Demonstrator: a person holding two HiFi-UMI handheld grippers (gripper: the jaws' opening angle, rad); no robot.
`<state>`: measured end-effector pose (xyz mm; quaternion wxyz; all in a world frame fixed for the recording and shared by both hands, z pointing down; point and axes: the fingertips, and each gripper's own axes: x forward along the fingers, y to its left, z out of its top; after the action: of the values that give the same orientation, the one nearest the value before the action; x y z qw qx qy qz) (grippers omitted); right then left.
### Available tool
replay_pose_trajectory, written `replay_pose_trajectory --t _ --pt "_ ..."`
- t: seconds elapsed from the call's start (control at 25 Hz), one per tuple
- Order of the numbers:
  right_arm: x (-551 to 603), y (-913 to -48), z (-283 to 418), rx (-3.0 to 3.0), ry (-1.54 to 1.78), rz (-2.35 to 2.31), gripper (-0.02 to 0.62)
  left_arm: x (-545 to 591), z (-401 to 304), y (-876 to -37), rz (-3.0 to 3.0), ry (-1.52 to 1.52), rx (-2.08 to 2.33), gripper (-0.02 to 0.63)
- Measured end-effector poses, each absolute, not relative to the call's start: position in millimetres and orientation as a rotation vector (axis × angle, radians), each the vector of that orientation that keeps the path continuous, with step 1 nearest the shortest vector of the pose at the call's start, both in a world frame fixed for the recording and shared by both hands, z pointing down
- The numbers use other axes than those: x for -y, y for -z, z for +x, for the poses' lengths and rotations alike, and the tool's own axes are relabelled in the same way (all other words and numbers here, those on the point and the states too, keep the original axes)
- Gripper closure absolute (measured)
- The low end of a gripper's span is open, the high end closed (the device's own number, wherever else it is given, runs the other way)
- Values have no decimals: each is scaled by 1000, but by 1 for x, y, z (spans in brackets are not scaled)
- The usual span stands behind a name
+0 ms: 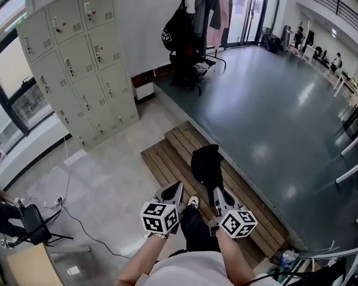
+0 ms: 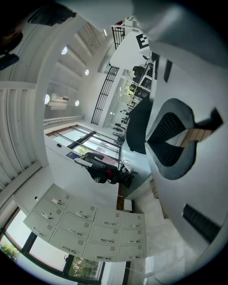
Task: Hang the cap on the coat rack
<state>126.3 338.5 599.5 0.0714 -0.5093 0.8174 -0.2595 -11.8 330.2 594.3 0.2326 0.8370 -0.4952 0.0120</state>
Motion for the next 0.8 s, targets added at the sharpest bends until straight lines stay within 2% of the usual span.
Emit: replay_pose_trajectory --t 0.44,0.8 --pt "-160 -612 143 -2458 847 -1518 577 -151 6 -601 2280 -71 1371 603" --pt "-9 -563 155 -2470 867 -1472 578 -3 28 -555 2257 -76 1378 603"
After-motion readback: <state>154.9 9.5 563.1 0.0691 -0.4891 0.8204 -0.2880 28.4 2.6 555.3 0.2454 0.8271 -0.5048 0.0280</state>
